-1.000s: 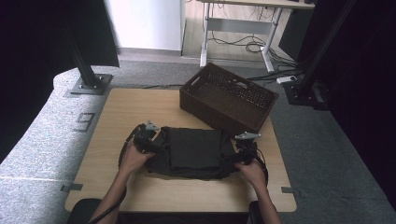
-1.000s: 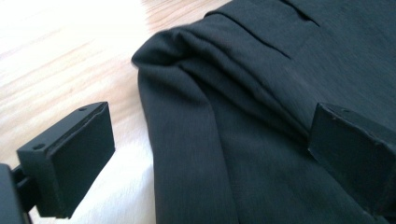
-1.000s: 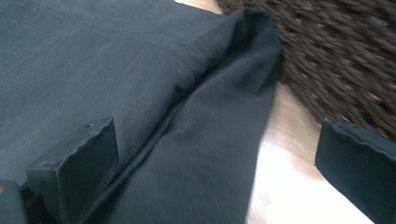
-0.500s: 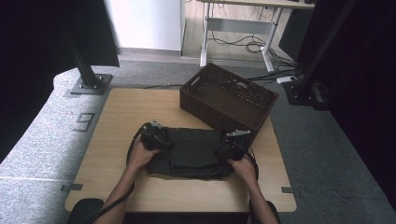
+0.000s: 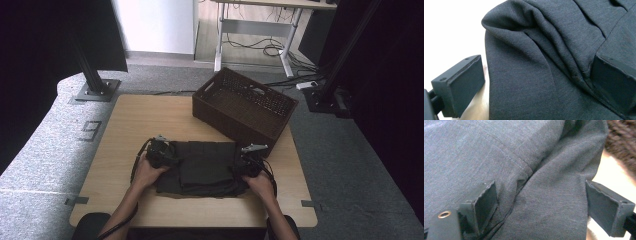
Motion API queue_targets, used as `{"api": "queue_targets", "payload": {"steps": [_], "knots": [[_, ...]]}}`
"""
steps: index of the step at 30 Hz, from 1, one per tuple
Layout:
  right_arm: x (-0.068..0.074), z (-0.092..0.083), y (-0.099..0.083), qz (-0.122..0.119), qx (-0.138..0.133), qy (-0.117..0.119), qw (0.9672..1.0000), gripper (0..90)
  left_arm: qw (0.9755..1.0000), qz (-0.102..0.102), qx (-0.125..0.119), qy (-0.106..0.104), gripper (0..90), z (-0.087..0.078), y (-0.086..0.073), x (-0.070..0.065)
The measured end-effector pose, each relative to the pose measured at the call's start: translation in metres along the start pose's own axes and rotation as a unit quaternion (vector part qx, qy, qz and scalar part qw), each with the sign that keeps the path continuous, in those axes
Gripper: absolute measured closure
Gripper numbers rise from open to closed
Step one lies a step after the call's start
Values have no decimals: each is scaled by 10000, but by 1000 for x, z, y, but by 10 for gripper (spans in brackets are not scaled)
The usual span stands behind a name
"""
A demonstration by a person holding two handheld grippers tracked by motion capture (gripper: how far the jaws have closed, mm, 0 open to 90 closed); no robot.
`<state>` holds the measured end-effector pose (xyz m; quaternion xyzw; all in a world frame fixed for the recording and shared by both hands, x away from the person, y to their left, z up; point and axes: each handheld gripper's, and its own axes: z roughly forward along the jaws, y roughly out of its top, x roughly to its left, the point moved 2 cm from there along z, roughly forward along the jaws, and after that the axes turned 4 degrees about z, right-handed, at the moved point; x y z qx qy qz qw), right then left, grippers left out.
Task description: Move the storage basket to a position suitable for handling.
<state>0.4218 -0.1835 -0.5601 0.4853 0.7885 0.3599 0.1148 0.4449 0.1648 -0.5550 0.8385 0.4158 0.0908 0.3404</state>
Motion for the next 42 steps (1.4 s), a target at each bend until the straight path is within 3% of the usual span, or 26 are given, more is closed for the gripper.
{"api": "queue_targets", "payload": {"steps": [12,23,42], "knots": [[24,-14,-20,-199,119,124,9997,108,9993,337,112,93,7,-26,-29,-25],[43,-30,-42,-389,177,267,9987,102,9998,176,-3,-90,7,-46,-61,-46],[63,-52,-66,-550,315,366,9973,101,9986,527,103,-43,6,-62,-79,-71]]}}
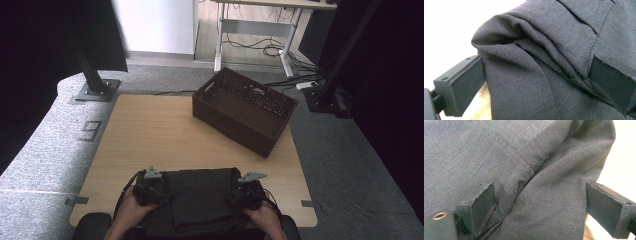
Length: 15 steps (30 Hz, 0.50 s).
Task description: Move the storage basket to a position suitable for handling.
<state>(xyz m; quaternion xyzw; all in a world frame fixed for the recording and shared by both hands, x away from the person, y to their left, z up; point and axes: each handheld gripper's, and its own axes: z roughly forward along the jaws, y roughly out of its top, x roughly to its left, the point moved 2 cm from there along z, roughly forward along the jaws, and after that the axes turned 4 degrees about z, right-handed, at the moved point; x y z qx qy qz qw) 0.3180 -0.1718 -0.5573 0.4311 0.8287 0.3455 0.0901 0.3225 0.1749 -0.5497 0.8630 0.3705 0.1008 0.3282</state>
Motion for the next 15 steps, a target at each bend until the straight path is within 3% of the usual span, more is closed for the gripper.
{"api": "queue_targets", "payload": {"steps": [5,10,13,15], "knots": [[-1,-1,3,-19,59,90,9999,100,9996,269,20,-46,5,-3,6,1],[-12,-9,10,132,4,304,9995,62,9995,305,-85,-48,0,-15,16,9],[-18,-14,15,120,-45,272,9995,50,9990,351,-165,223,17,-24,22,15],[-23,-17,20,94,-70,188,9998,34,9988,315,-259,279,18,-30,25,20]]}}
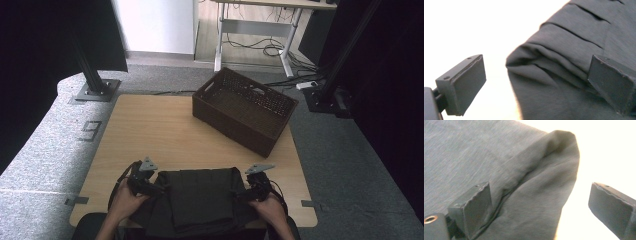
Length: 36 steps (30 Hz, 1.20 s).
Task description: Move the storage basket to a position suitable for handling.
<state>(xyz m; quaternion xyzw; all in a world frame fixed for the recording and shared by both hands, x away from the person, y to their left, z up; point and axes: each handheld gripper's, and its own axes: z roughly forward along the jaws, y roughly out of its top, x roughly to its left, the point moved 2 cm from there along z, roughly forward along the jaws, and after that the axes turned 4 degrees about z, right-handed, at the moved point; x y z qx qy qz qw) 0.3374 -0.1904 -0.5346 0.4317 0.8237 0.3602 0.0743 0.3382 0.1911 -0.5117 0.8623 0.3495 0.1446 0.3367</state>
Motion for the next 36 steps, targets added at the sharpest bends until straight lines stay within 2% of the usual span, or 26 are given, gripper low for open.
{"api": "queue_targets", "payload": {"steps": [2,3,4,5,6,9,13,16,24,28,30,31,32,36], "knots": [[-2,-2,3,-18,-19,-38,10000,24,10000,-26,-50,32,18,-3,1,3],[-6,-5,9,-59,-66,-154,9998,2,9997,-11,-128,200,17,-8,2,9],[-8,-7,11,-76,-93,-174,9998,0,9997,-11,-128,200,16,-8,2,9],[-8,-7,11,-76,-93,-174,9998,0,9994,-12,-152,303,16,-10,1,13],[-12,-11,18,-92,-161,-239,9995,0,9988,-42,-157,468,13,-13,-3,21],[-18,-15,27,-105,-277,-321,9990,0,9971,-210,-160,718,4,-16,-16,36],[-27,-18,39,-100,-358,-404,9985,0,9946,-404,-65,951,2,-17,-32,51],[-32,-20,46,-65,-409,-455,9981,0,9933,-480,43,1047,0,-13,-42,58],[-49,-23,63,-70,-466,-638,9969,11,9912,-677,393,1072,0,3,-61,71],[-57,-26,71,-61,-548,-675,9962,17,9917,-790,353,949,0,6,-64,72],[-64,-31,79,-68,-625,-752,9952,61,9921,-818,345,887,0,8,-66,73],[-64,-31,79,-68,-625,-752,9952,61,9921,-813,328,892,0,8,-66,73],[-69,-35,84,-61,-650,-790,9947,111,9924,-804,263,893,0,9,-66,74],[-76,-40,92,-17,-722,-845,9938,142,9926,-787,199,902,0,10,-67,74]]}}
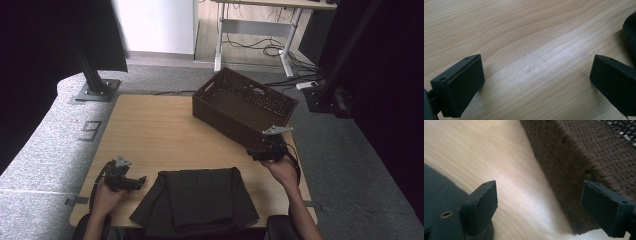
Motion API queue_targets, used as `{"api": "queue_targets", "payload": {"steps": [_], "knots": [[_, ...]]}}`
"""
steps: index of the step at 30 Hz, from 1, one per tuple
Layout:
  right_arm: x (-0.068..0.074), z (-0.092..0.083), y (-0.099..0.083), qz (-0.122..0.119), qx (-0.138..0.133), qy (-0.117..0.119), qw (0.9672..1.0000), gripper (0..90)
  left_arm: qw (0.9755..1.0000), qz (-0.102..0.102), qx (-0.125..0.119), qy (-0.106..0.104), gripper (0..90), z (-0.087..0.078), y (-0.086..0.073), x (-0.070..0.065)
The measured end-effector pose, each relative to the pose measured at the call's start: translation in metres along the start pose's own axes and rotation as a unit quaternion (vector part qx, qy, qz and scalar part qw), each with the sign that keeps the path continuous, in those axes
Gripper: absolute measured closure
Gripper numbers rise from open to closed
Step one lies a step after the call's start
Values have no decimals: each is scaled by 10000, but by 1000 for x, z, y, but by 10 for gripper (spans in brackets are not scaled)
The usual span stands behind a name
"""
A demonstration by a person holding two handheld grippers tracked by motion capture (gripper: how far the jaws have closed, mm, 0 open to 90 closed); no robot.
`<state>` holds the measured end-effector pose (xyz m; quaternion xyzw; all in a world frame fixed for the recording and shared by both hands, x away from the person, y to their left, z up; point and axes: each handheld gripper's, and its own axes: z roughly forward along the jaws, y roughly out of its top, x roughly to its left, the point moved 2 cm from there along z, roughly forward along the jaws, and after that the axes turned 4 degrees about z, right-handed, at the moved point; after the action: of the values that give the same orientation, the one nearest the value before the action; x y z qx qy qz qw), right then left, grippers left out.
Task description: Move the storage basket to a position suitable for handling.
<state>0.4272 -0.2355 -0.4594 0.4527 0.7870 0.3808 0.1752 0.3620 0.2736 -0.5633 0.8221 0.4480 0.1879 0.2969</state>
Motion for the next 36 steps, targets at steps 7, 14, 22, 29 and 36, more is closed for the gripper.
{"api": "queue_targets", "payload": {"steps": [7,14,22,29,36], "knots": [[-11,-6,18,48,-148,-204,9997,276,10000,-52,0,47,0,1,1,-1],[-28,1,32,17,-12,-345,9994,457,10000,-70,-2,58,0,1,1,-1],[-44,15,30,135,266,-336,9990,550,9999,-79,-2,65,0,1,1,-1],[-49,24,24,300,324,-14,9990,668,9999,-85,-1,71,0,1,1,-1],[-45,23,21,197,305,87,9993,726,9999,-90,1,75,0,1,1,-2]]}}
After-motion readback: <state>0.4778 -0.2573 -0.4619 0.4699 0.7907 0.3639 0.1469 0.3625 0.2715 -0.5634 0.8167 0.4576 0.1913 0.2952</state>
